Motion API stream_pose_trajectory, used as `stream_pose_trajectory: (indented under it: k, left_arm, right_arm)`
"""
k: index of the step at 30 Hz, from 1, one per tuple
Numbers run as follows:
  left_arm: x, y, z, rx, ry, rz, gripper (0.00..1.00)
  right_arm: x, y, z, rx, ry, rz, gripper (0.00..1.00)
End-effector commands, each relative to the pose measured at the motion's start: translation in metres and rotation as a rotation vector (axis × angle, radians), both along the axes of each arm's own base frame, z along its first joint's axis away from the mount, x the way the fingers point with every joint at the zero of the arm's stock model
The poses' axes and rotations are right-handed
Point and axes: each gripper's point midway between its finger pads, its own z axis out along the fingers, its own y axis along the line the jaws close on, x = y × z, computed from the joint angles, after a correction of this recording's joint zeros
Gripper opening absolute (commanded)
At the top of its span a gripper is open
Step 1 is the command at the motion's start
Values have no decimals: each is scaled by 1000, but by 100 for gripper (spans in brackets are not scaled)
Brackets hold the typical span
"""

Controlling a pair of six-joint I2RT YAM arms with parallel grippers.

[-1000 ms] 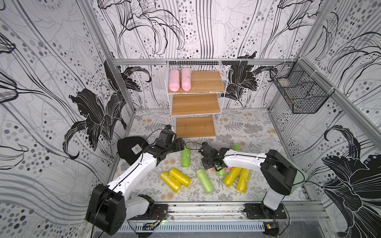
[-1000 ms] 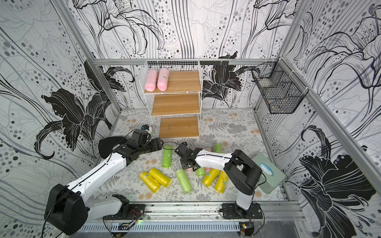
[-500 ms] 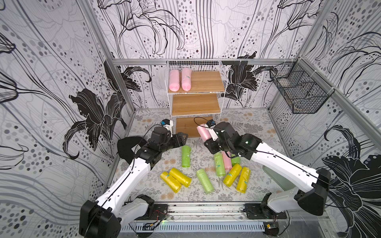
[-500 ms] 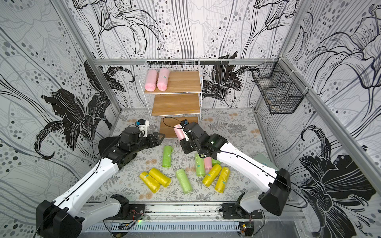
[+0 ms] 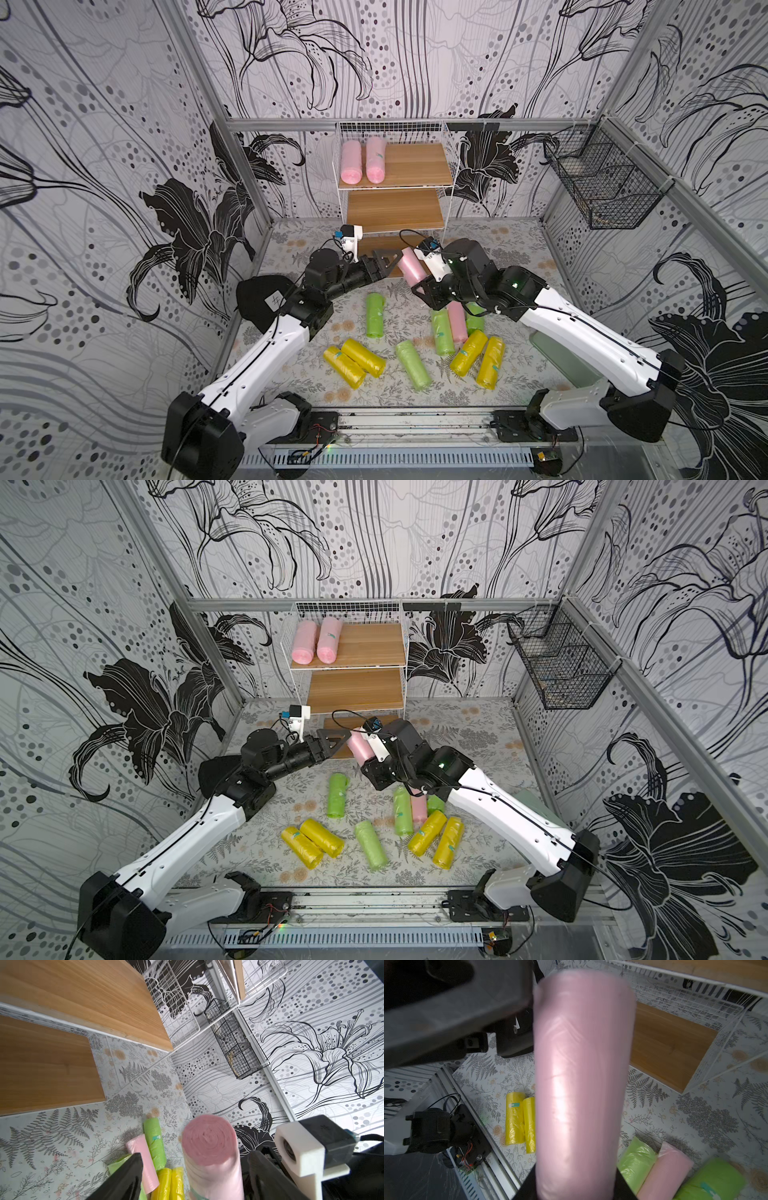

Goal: Sort the rolls of trash bags by color and place them on the shelf
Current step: Place the roll of trash bags on the shelf.

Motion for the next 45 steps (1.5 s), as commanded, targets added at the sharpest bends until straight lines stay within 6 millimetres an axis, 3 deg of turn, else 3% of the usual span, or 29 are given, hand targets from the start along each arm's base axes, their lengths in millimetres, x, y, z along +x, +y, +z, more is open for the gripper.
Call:
stream_pose_trajectory:
  k: [1,5,8,11,15,19,22,28,36,42,45]
  left_arm:
    - [2,-10,14,-31,-15,-10,83]
    - [7,-18,14,-63,13,-19,70]
    - [9,-20,20,-127,27,-20,52]
    - [11,-15,29,-196,27,11,36]
    - [14,-7,46,-302,41,60,31]
    - [17,-2,65,-429,70,78,29]
    - [16,3,78,-512,81,84,27]
    - [15,5,91,-588,107,73,25]
    - [21,3,94,-666,133,59,24]
    - [21,0,90,-658,145,49,25]
    - [22,-1,88,-658,149,48,38]
  right_arm:
    - [3,14,22,66,-45,46,36]
    - [0,21,25,86,-44,87,37]
    - [3,17,27,74,-67,74,39]
    - [9,11,30,74,-84,47,49]
    - [14,12,44,134,-117,25,75]
    - [16,13,65,225,-169,13,80]
    - [17,8,82,300,-216,-11,78]
    - [20,-8,105,417,-311,-51,66]
    - [20,-4,105,465,-313,-47,64]
    - [23,-2,108,479,-318,-56,42]
    - [25,-6,112,481,-331,-75,35]
